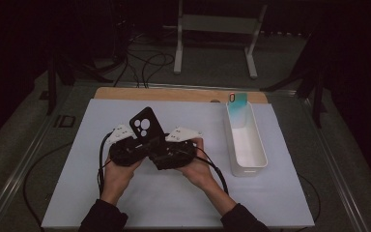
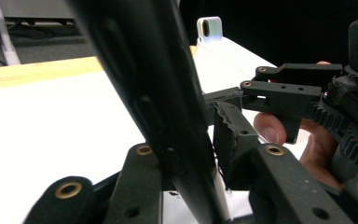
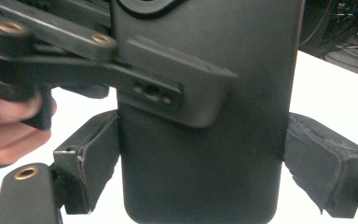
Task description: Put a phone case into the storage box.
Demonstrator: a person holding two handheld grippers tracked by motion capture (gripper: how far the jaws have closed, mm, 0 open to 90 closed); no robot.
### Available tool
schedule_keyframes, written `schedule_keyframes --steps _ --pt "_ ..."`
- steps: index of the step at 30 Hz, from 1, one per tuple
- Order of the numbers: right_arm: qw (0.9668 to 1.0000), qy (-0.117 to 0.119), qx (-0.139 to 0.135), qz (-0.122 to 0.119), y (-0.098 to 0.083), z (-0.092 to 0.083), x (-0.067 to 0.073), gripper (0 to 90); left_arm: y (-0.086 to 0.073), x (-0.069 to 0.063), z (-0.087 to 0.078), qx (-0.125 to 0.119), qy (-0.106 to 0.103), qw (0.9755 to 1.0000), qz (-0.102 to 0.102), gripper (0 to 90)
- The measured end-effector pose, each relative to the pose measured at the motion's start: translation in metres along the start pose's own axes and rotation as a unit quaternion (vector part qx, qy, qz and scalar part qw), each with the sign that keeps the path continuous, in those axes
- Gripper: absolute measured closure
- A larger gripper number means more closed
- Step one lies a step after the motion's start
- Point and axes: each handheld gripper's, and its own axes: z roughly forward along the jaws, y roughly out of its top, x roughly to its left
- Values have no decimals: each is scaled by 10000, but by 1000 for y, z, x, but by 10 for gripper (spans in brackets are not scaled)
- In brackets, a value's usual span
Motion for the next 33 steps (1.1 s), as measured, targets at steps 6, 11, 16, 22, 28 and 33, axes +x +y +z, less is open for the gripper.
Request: schedule_keyframes --steps 6,11,16,22,28,33 --pt "10000 58 -24 2 0 4 2 136 -1 -2 -1 23 -84 9999 90 850" --pt "9998 188 100 40 -2 6 0 131 -2 -3 0 89 -46 9998 151 860" --pt "9996 244 141 53 -2 4 -2 120 -1 -4 0 81 1 9998 189 861" --pt "9994 259 211 -11 -4 -1 -6 107 -1 -3 -2 59 65 9998 201 861" --pt "9993 224 303 -19 -8 -6 -12 105 -1 -2 -3 53 121 9997 220 860" --pt "9994 156 302 -10 -9 -12 -16 104 -2 -1 -4 55 168 9996 205 860"
